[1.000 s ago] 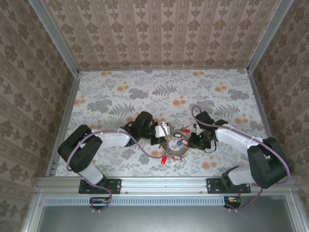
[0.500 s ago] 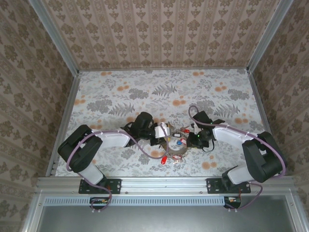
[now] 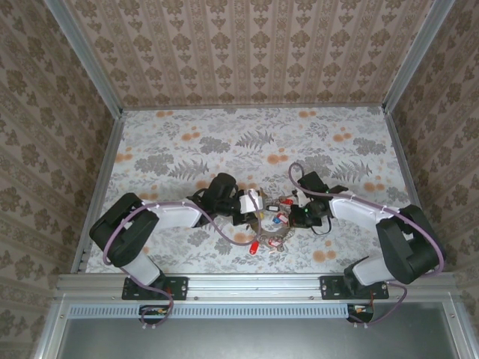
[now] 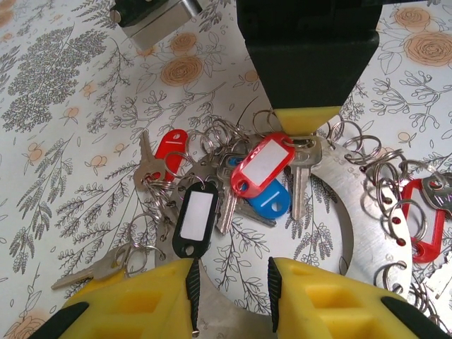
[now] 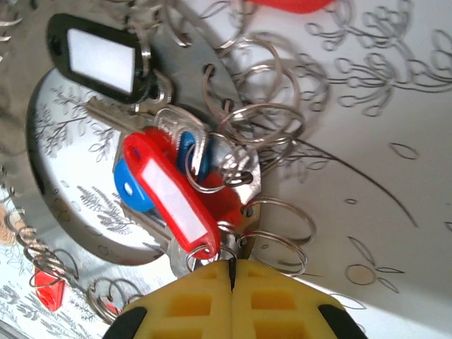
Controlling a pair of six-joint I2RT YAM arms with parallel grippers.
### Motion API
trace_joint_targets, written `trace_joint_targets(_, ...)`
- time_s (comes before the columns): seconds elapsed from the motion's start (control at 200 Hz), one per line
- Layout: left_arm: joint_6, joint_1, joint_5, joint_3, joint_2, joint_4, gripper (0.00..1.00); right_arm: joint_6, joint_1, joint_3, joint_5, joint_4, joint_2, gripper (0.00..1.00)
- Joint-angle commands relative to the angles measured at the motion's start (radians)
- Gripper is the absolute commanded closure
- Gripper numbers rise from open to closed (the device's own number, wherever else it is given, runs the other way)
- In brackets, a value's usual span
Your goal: Put the keys on the keyring
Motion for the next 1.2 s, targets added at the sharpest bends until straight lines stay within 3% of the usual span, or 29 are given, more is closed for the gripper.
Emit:
trace_joint_targets(0.0, -0.056, 0.02, 0.057, -0.012, -0.04, 0.041, 0.67, -0.079, 0.031, -0.007, -0.017, 0.032, -0.077, 1.0)
trace_joint_targets(0.13, -0.113, 0.053, 0.089, -0.032, -0.052, 0.116, 0.67, -0.146, 0.063, -0.011, -0.017, 0.08, -0.132, 1.0)
trace_joint_targets(0.66, -0.061, 0.092, 0.218, -0.019, -0.105, 0.06, 0.66, -0.501, 0.115, -0.206, -0.132, 0.54, -0.36, 1.0)
trace_joint_targets(0.94, 0.004, 0.106, 0.326, -0.005, -0.078, 0.038, 0.65, -0.66, 0.114, -0.253, -0.201, 0.663, -0.333, 1.0)
trace_joint_targets(1.195, -0.022, 0.123, 0.316, -0.035, -0.069, 0.125, 0.65, -0.857, 0.113, -0.226, -0.331, 0.794, -0.216, 1.0)
